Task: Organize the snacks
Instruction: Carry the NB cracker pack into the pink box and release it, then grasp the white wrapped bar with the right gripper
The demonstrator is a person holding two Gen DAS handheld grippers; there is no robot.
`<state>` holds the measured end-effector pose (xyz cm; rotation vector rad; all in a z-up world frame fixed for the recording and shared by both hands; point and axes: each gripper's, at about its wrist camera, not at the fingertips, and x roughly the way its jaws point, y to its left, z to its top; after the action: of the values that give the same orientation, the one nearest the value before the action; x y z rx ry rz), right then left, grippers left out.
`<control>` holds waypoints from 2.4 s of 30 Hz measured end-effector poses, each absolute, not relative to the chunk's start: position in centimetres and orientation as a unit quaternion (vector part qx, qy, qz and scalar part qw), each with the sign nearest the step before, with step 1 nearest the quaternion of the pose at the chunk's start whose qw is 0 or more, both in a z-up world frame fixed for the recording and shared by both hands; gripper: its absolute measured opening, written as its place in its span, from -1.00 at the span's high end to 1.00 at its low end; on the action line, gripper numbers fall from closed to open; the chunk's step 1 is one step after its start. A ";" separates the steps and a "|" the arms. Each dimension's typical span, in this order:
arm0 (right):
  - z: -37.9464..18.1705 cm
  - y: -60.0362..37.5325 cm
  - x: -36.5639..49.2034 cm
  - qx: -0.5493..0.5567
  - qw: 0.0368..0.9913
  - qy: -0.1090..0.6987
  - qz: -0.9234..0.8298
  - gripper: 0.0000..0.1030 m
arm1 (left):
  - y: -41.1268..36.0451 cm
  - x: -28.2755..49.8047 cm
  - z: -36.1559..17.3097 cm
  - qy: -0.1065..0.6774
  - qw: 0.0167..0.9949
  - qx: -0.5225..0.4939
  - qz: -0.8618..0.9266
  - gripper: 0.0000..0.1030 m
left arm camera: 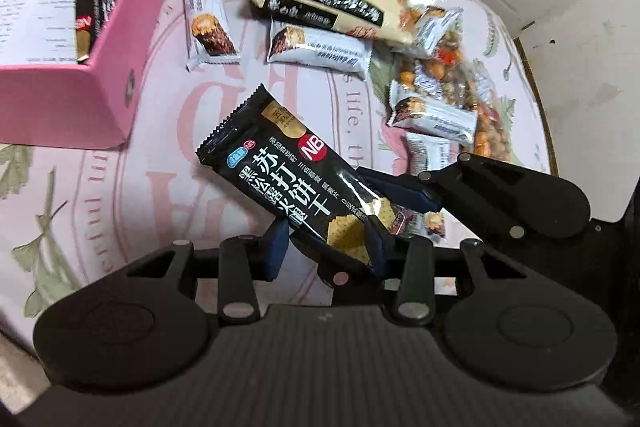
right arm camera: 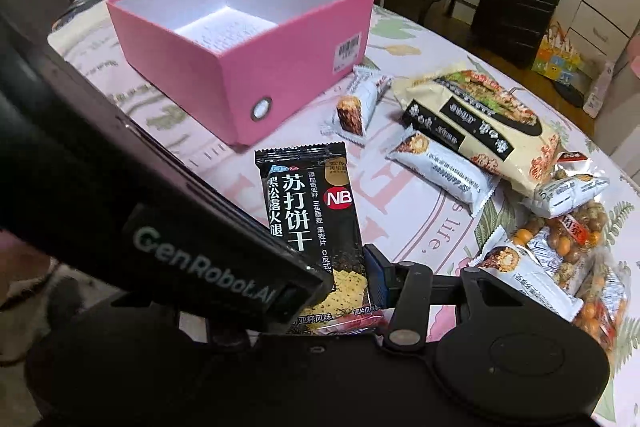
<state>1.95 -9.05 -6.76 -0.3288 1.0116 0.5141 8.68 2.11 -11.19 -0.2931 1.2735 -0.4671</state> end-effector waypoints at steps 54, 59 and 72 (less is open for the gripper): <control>-4.7 4.5 15.6 -0.059 0.834 0.456 0.305 -0.20 | 19.6 19.4 -8.0 0.527 0.838 -0.114 -0.077 -0.02; -1.1 -0.5 12.2 -0.043 0.856 0.430 0.285 -0.20 | 18.2 16.7 -3.7 0.496 0.857 -0.090 -0.108 -0.02; -0.6 -15.5 3.6 -0.016 0.890 0.434 0.137 -0.21 | 7.9 11.7 0.2 0.467 0.858 -0.003 -0.213 -0.02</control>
<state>3.65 -15.47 -0.58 -0.0333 0.9016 0.2851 11.70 7.87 0.21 -0.0069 0.9819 -0.4470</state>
